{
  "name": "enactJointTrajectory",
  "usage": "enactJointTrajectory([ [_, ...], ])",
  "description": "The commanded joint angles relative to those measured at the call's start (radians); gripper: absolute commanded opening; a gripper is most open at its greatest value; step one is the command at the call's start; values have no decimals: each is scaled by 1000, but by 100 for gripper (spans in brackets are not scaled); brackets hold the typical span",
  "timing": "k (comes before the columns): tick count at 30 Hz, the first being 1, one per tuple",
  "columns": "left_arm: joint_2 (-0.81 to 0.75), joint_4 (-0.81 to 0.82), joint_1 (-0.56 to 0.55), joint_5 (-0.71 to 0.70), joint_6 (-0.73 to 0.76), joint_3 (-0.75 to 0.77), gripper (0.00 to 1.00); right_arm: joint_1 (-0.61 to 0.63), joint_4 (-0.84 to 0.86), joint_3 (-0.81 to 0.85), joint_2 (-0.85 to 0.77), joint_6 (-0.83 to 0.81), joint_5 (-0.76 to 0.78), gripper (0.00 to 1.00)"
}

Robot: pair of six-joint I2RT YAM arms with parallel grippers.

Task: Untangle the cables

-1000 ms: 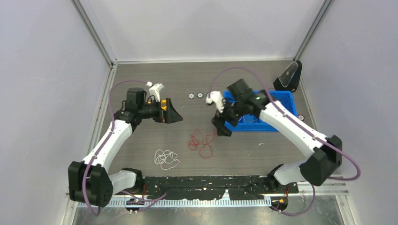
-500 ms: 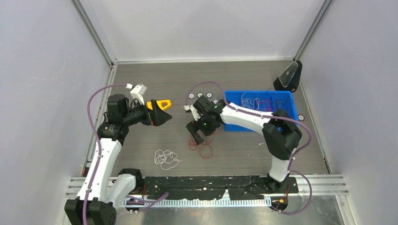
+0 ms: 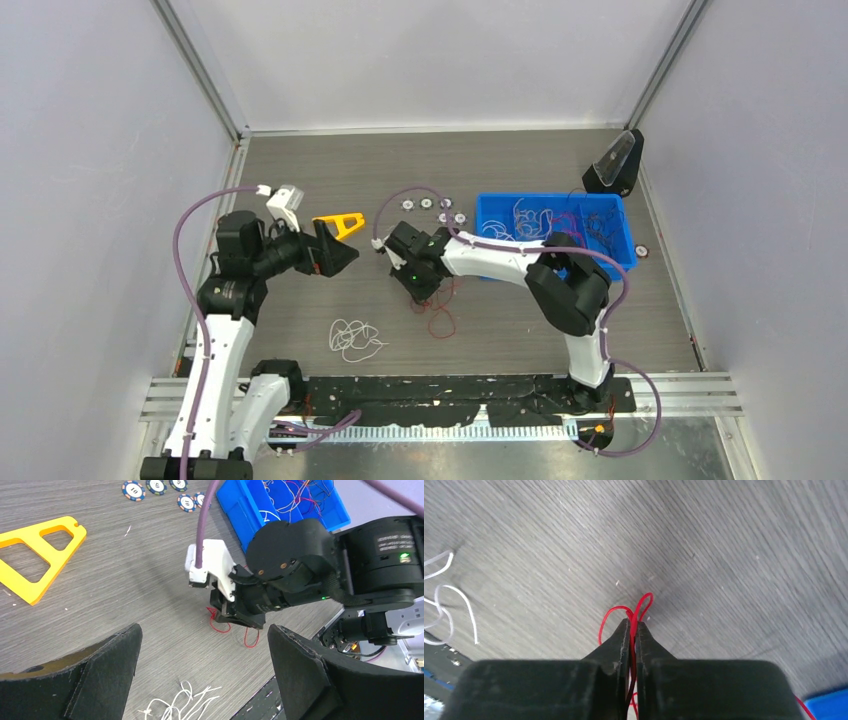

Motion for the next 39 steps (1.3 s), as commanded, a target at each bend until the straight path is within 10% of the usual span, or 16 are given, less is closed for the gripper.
enactJointTrajectory([
  [1, -25, 19, 6, 12, 16, -13, 98, -16, -45, 4, -210, -118, -21, 6],
  [10, 27, 130, 6, 100, -15, -5, 96, -294, -219, 89, -664, -350, -264, 5],
  [26, 110, 181, 6, 134, -5, 37, 96, -697, -567, 877, -580, -378, -280, 5],
  [39, 137, 204, 6, 147, -4, 35, 96, -795, -505, 560, -683, -451, -230, 5],
])
